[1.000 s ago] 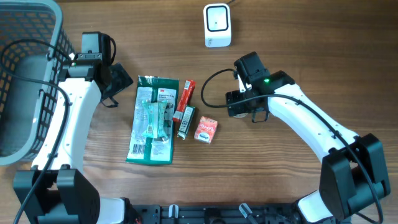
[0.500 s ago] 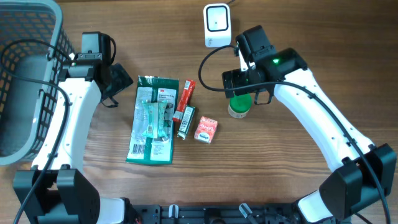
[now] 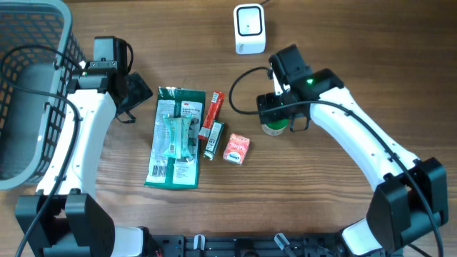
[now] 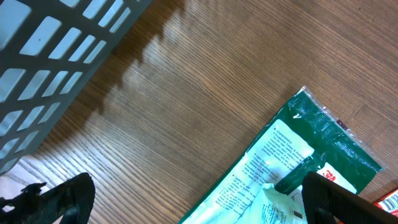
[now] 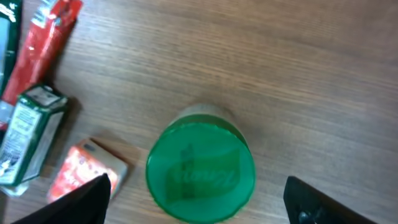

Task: Scan the item barcode
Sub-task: 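Lift the green cylinder and carry it to the white scanner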

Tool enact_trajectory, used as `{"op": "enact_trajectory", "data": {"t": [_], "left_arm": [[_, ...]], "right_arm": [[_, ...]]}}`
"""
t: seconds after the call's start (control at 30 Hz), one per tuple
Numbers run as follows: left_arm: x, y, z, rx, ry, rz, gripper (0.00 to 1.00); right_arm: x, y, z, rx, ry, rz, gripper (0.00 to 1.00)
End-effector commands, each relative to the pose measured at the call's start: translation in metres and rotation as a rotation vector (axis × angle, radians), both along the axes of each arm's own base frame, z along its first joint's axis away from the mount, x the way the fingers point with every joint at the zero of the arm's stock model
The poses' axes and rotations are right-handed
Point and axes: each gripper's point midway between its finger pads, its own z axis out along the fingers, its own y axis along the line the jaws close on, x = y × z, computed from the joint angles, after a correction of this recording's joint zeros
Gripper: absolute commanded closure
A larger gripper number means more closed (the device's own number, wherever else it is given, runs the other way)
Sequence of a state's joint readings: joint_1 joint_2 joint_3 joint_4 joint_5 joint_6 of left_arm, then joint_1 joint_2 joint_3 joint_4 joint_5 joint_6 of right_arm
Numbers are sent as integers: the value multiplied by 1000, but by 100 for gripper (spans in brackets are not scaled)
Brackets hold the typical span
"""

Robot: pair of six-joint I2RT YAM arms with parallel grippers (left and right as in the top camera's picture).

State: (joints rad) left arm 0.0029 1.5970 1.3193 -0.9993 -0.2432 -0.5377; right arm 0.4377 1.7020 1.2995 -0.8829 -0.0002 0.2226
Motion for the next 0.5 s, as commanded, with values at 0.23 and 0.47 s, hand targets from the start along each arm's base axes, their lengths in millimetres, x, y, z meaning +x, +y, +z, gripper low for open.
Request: {"op": "enact_trajectory", "data": {"t": [0.23, 0.47], "left_arm": [[-4, 5, -5, 13, 14, 29, 0], [-4, 5, -5, 13, 14, 30, 0]], "right_arm": [[-4, 2, -43, 5, 51, -35, 15], [-11, 2, -78, -22, 144, -58, 19]]}}
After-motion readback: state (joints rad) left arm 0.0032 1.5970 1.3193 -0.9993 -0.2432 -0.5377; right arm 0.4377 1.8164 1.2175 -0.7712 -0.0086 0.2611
